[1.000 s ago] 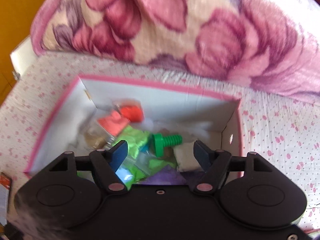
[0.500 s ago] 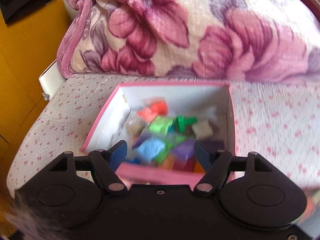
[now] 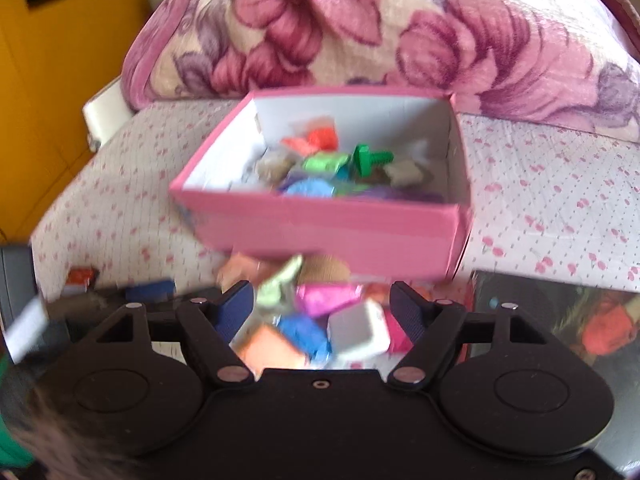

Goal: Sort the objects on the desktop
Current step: 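Move the right tool back to the pile and grasp the blue clay bag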

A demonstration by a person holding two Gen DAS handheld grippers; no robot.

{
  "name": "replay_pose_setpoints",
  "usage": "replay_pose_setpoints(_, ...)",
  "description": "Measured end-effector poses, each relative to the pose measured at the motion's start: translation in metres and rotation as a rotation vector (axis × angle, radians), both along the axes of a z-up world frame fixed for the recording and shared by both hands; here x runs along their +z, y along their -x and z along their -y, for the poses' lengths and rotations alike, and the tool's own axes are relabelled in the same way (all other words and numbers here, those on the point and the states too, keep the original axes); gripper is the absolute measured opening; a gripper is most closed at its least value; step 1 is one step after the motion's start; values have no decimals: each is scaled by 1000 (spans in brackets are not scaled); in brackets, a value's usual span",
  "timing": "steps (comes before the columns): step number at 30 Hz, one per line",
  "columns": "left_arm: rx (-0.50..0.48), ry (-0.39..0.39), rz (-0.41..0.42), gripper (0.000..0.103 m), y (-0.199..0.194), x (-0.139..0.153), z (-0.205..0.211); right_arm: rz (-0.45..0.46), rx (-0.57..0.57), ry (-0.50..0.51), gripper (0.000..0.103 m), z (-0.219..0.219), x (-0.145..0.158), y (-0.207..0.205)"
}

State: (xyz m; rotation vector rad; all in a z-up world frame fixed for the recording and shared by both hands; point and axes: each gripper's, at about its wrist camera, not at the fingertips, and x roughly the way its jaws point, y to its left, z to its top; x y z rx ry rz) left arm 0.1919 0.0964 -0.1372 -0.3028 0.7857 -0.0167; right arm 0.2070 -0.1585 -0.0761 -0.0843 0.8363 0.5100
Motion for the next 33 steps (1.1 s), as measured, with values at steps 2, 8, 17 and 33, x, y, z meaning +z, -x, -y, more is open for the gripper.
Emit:
replay_pose_setpoints(2, -6, -14, 0, 75, 3, 1, -3, 9, 25, 36, 75, -5, -12, 10)
replay_pose_setpoints(8, -63, -47, -3, 75, 11, -1, -7, 37, 99, 112, 72, -18, -46, 30)
replay_pose_setpoints(17, -121, -53, 9, 75, 10, -8, 1, 84, 177, 169, 61, -29, -65, 24)
replay_pose_setpoints(33, -125, -93, -21, 41, -9, -21, 19, 119, 232, 166, 40, -39, -80, 2)
